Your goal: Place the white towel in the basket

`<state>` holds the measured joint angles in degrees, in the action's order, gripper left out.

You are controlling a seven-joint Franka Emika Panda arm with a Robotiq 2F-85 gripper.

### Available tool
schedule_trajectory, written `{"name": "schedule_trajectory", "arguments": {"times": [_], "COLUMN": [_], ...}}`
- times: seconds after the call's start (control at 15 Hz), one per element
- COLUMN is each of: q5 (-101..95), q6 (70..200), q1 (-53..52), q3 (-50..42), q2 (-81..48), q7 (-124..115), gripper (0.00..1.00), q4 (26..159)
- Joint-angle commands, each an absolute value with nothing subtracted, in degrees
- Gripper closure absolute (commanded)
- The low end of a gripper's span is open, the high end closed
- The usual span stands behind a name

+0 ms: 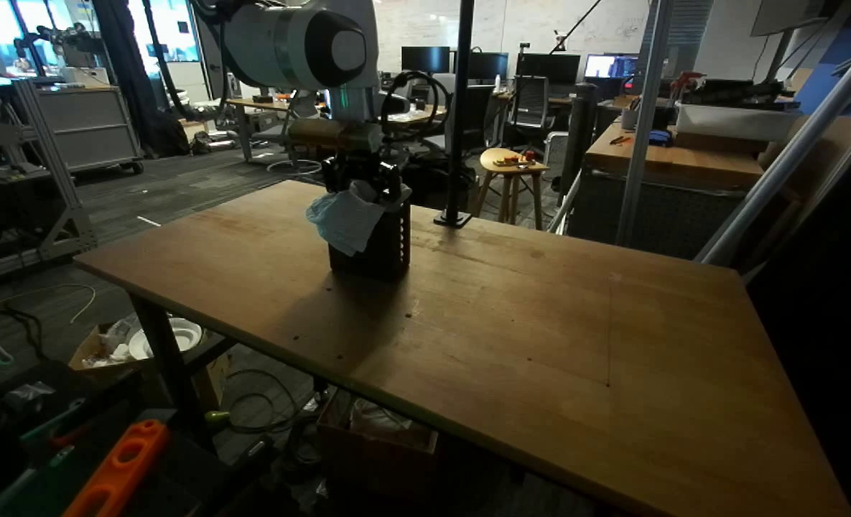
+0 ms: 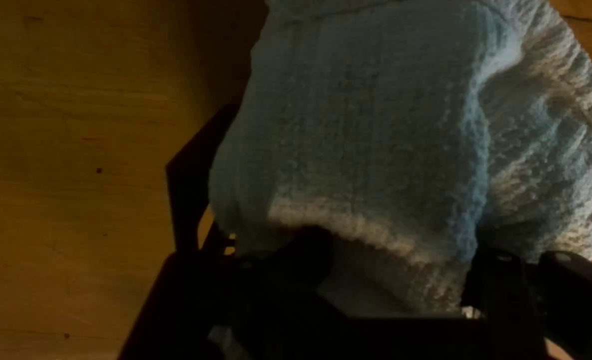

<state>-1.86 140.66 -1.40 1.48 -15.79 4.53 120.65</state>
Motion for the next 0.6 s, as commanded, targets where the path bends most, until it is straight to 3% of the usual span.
{"name": "schedule_trajectory", "arguments": {"times": [0.0,0.2,0.53], "q5": [-2.0,-2.3,-2.7], "q6": [139.3,138.6,137.2], "q1": [-1.8,-2.0,-2.1], "q3": [1.6,1.5,1.3], "q2": [-13.9,-13.3,-12.6], "q7": [2.8,2.0,1.1], "gripper": [0.19,0.0,0.03], "q4": [121.7,121.6,121.3]}}
